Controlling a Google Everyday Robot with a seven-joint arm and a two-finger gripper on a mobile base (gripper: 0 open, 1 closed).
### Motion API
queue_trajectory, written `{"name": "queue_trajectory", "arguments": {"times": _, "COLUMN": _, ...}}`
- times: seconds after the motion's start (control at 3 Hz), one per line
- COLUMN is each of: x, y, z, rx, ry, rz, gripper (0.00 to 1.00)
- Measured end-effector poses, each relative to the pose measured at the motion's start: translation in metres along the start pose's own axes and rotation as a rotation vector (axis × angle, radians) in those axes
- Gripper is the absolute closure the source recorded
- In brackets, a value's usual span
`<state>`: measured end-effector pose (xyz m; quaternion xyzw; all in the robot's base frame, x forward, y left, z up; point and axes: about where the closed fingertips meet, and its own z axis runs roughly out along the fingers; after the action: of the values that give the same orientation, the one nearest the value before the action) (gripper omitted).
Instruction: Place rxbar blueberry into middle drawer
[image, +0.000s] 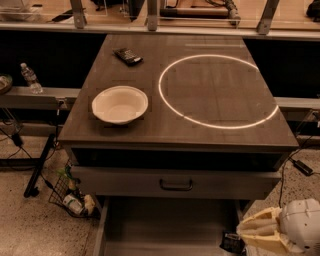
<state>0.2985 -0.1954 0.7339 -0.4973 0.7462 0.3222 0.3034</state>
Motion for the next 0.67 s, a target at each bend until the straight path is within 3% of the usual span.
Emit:
{"name": "queue_trajectory", "arguments": {"times": 0.33, "x": 0.0350, "y": -0.0165, "z": 0.0370, "rx": 0.068, "ry": 0.005, "rz": 0.091, "gripper": 1.00}}
{"name": "queue_trajectory", "arguments": {"times": 0.67, "x": 0.0350, "y": -0.0164, "z": 0.0370, "rx": 0.068, "ry": 0.005, "rz": 0.091, "gripper": 1.00}}
